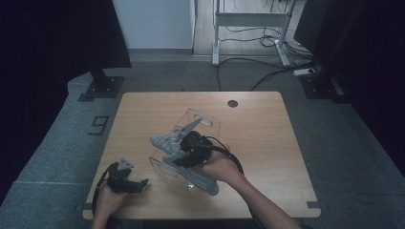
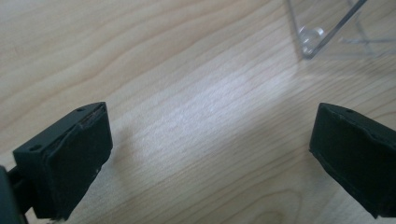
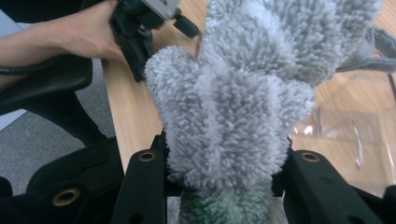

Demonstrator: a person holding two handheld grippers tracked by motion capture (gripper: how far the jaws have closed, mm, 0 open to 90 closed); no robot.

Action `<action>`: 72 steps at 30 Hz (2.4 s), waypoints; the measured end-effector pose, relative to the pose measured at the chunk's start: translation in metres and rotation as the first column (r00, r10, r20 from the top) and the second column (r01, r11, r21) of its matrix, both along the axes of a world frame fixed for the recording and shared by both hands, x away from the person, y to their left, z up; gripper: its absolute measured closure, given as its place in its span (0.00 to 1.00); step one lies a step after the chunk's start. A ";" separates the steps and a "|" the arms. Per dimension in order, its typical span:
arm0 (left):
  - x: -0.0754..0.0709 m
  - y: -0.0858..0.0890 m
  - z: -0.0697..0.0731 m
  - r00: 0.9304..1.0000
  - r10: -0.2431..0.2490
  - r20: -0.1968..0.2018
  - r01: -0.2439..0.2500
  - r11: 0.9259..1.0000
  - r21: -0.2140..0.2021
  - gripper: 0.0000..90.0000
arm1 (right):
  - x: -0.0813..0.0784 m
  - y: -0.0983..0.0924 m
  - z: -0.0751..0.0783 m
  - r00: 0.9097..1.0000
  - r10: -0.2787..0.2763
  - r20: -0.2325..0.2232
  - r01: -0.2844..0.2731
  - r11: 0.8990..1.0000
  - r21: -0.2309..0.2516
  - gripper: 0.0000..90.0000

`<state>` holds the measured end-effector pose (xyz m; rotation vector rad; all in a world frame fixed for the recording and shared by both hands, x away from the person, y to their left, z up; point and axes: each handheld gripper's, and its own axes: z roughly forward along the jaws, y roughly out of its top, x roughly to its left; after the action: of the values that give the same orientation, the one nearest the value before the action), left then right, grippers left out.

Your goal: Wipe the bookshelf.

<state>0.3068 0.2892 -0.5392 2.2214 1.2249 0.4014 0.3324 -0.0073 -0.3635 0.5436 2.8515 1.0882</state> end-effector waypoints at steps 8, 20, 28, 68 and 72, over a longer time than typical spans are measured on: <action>0.001 0.002 -0.006 1.000 0.020 0.022 -0.020 1.000 -0.008 0.00 | 0.009 0.042 0.001 1.000 0.025 -0.007 -0.025 0.999 -0.019 0.68; 0.000 0.004 -0.010 0.998 0.011 0.061 -0.009 0.999 -0.034 0.00 | 0.020 0.084 -0.021 1.000 0.028 -0.004 -0.029 0.993 -0.113 0.69; 0.000 0.003 -0.009 0.998 0.013 0.062 -0.011 0.999 -0.031 0.00 | 0.018 0.086 -0.023 0.999 0.033 0.020 -0.030 0.990 -0.139 0.69; 0.001 0.003 -0.010 0.998 0.016 0.062 -0.014 0.999 -0.032 0.00 | -0.025 -0.004 -0.035 0.999 0.029 0.040 -0.024 0.994 -0.103 0.67; 0.001 0.003 -0.010 0.998 0.017 0.062 -0.015 0.999 -0.032 0.00 | -0.030 -0.011 -0.039 0.999 0.024 0.043 -0.019 0.994 -0.110 0.67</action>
<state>0.3075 0.2920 -0.5487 2.1579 1.2086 0.4519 0.3028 -0.0179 -0.4026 0.4759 2.8638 0.9273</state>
